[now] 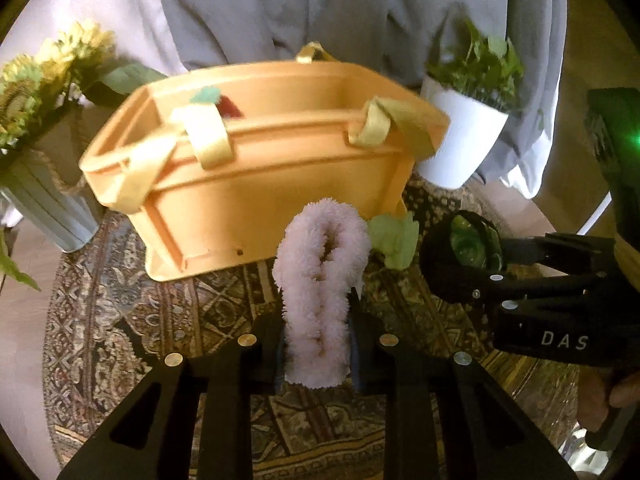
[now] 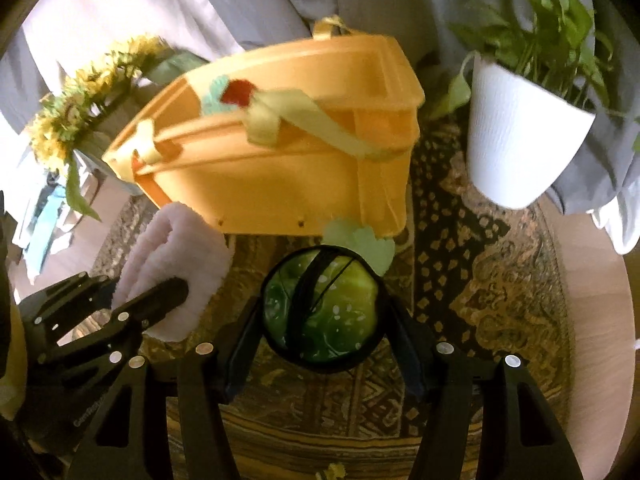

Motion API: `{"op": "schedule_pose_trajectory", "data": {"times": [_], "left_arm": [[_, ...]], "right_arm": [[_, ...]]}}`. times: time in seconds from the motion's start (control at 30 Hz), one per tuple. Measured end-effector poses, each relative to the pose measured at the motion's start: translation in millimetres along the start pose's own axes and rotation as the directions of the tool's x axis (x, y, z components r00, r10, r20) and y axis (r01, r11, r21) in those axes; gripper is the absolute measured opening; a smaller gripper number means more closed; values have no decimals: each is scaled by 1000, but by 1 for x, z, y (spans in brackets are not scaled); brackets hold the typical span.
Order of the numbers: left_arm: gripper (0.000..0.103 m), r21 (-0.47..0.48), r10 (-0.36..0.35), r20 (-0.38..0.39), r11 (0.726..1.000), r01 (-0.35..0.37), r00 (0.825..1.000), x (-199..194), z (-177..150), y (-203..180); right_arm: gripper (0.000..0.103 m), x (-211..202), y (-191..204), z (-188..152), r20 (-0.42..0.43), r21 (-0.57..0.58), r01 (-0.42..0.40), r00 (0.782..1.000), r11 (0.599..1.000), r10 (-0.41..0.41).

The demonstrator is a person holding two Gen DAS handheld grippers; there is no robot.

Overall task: Organize soft objects
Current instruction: 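Lift and carry the ring with the left tool while the right tool carries the ball over the crate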

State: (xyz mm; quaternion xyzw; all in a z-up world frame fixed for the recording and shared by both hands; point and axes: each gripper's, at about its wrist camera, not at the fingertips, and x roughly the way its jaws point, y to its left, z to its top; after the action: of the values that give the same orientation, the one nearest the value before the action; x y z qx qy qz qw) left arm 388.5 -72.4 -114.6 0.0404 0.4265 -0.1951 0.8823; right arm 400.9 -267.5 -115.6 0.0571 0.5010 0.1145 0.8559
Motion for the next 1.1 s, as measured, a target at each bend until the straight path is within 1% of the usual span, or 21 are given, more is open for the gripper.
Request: {"op": "schedule_pose_trajectory", "data": {"times": [0.13, 0.23, 0.5, 0.6, 0.87, 1.1], "left_arm": [[25, -13, 6, 41, 1000, -5, 999, -18, 6, -1], [25, -22, -3, 76, 1000, 5, 997, -32, 13, 0], [25, -34, 22, 167, 999, -16, 986, -64, 36, 7], [25, -27, 29, 190, 999, -24, 981, -73, 45, 7], [25, -34, 42, 246, 999, -35, 968, -89, 67, 13], [25, -34, 54, 289, 998, -46, 956, -94, 89, 20]], "right_arm": [[62, -14, 8, 7, 43, -14, -8, 999, 1000, 8], [62, -29, 14, 13, 83, -20, -16, 996, 1000, 18], [62, -56, 26, 33, 182, -32, -48, 982, 998, 53], [62, -65, 32, 40, 214, -44, -57, 975, 997, 65], [62, -83, 41, 63, 289, -66, -61, 954, 996, 78], [62, -88, 45, 83, 333, -80, -53, 940, 995, 77]]}}
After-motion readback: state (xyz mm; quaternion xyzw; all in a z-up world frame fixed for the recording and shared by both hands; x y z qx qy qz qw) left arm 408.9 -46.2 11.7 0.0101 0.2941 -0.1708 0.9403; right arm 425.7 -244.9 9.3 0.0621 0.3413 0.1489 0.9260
